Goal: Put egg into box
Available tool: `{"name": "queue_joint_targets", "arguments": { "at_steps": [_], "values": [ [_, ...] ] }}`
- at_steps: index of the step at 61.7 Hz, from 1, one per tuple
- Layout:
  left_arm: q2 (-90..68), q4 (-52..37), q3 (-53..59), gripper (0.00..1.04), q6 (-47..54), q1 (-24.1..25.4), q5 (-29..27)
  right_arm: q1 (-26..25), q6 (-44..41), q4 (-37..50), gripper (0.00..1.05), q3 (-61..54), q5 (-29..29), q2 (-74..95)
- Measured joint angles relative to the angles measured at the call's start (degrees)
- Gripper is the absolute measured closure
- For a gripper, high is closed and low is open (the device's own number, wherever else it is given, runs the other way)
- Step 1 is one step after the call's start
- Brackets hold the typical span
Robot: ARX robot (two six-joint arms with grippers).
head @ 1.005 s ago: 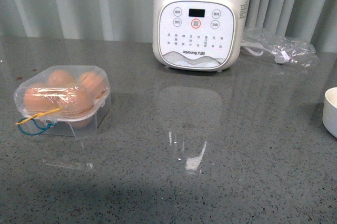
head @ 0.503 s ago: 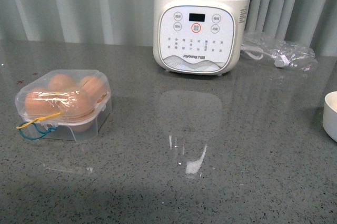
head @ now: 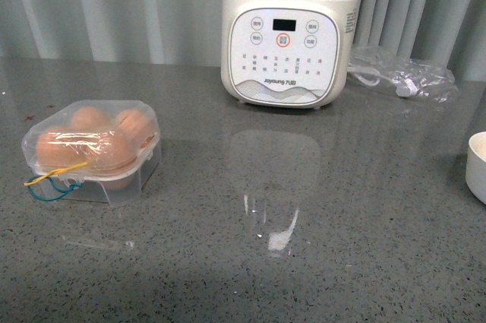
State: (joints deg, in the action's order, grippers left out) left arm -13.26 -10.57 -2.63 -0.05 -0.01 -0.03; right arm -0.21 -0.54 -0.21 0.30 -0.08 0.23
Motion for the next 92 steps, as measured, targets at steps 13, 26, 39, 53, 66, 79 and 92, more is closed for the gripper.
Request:
{"name": "queue_joint_targets", "arguments": {
  "at_steps": [13,26,39,53,66,79,92],
  "values": [
    [2.9,0.6,1.0,1.01,0.0,0.0,-0.1,0.0,0.0,0.0,0.07,0.0,0.0,0.0],
    [13.0,10.2,1.0,1.01,0.0,0.0,0.0,0.0,0.0,0.0,0.07,0.0,0.0,0.0],
    [13.0,10.4,1.0,1.01,0.0,0.0,0.0,0.0,0.0,0.0,0.07,0.0,0.0,0.0],
    [13.0,10.5,1.0,1.01,0.0,0.0,0.0,0.0,0.0,0.0,0.07,0.0,0.0,0.0],
    [13.0,10.5,1.0,0.7,-0.1,0.0,0.0,0.0,0.0,0.0,0.07,0.0,0.0,0.0],
    [13.0,10.5,1.0,0.35,-0.1,0.0,0.0,0.0,0.0,0.0,0.07,0.0,0.0,0.0],
    [13.0,10.5,1.0,0.06,0.0,0.0,0.0,0.0,0.0,0.0,0.07,0.0,0.0,0.0]
  ]
}}
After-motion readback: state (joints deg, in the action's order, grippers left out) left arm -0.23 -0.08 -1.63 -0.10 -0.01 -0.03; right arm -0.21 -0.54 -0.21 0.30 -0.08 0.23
